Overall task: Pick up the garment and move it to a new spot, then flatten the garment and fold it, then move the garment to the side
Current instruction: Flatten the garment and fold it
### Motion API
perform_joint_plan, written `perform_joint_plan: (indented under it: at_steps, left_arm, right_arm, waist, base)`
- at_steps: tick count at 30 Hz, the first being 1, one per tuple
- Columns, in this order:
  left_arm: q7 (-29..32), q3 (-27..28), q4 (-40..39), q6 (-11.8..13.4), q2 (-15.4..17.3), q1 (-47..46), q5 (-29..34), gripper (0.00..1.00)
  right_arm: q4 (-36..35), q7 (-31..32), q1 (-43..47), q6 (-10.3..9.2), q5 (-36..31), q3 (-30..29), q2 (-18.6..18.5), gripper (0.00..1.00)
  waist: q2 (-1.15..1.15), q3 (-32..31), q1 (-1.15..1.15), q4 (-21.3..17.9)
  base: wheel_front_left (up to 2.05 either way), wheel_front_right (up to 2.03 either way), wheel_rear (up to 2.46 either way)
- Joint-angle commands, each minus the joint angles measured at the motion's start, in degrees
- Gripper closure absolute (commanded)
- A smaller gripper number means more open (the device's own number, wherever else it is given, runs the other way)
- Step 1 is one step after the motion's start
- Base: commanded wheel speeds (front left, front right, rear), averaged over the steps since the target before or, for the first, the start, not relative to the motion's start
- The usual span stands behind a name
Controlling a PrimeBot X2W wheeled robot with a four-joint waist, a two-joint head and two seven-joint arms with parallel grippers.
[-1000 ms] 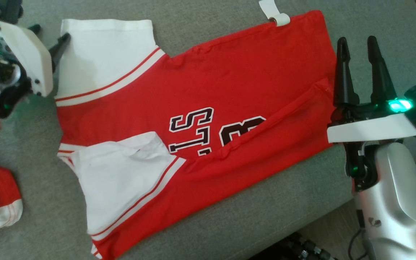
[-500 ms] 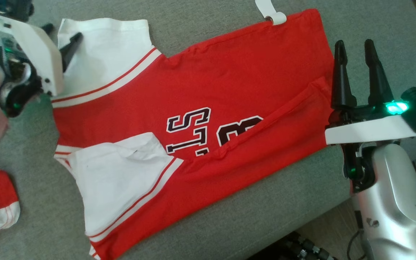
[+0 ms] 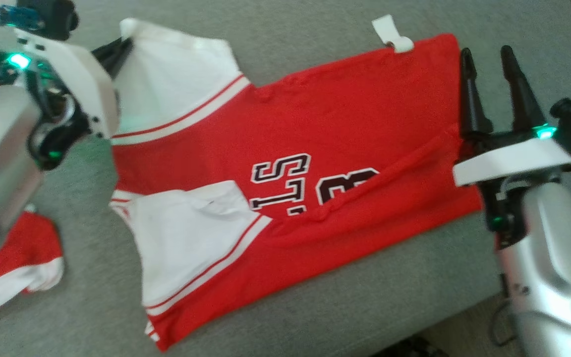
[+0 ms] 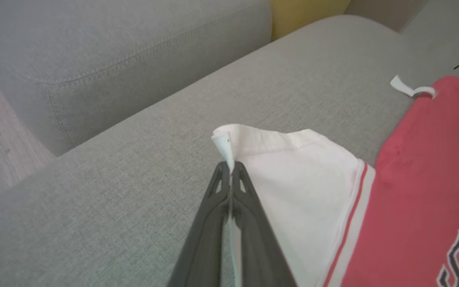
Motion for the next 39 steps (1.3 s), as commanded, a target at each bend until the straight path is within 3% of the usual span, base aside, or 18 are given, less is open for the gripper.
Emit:
perform_joint_plan:
  at_steps: [1, 11, 18, 25, 36, 37, 38, 39]
  left_arm:
    - [-1.9, 2.1, -0.9, 0.1, 0.7, -3.0, 0.5, 1.0]
    - [-11.1, -0.6, -8.7, 0.1, -2.0, -2.5, 3.9, 1.0]
    - [-13.1, -1.3, -16.5, 1.3, -1.7, -0.7, 6.4, 1.0]
    - [-12.6, -2.0, -22.2, 3.3, -1.4, 1.5, 7.4, 1.0]
    - [-12.0, -1.6, -25.1, 4.7, -0.6, 1.6, 7.1, 1.0]
    - [-12.0, -1.5, -25.0, 4.8, -0.5, 1.6, 7.0, 1.0]
    - [-12.1, -1.4, -24.8, 4.9, -0.4, 1.6, 7.0, 1.0]
    - [-12.1, -1.2, -24.6, 5.1, -0.2, 1.6, 6.8, 1.0]
  right_arm:
    - [-1.1, 0.7, -1.6, -0.04, -0.7, 0.6, -2.1, 0.0]
    - [5.5, 10.1, -7.1, -0.04, -1.3, 1.1, -10.4, 0.0]
    - [17.8, 19.5, -12.0, -0.04, -4.7, -2.2, -15.0, 0.0]
    - [28.0, 24.7, -15.5, -0.04, -11.8, -7.2, -15.0, 0.0]
    - [35.3, 24.9, -18.9, -0.04, -17.3, -11.4, -13.0, 0.0]
    - [35.8, 24.9, -19.1, -0.04, -17.3, -11.0, -12.7, 0.13]
    - [36.0, 24.5, -19.3, -0.04, -17.2, -10.5, -12.5, 0.7]
    - [35.9, 23.8, -19.6, -0.04, -17.1, -9.9, -12.4, 1.0]
  waist:
    - [0.0, -1.9, 0.0, 2.5]
    - [0.0, -4.2, 0.0, 11.8]
    - [0.0, -2.9, 0.0, 16.8]
    - [0.0, -1.9, 0.0, 18.6]
    - [0.0, -0.6, 0.0, 18.5]
    - [0.0, -0.6, 0.0, 18.4]
    - [0.0, -0.5, 0.0, 18.3]
    - [0.0, -0.6, 0.0, 18.1]
  base:
    - [0.0, 0.0, 0.0]
    - [0.0, 0.0, 0.0]
    - [0.0, 0.0, 0.0]
    - [0.0, 0.0, 0.0]
    - [0.0, 0.0, 0.0]
    - [0.0, 0.0, 0.0]
    - [0.0, 0.0, 0.0]
    - [0.0, 0.0, 0.0]
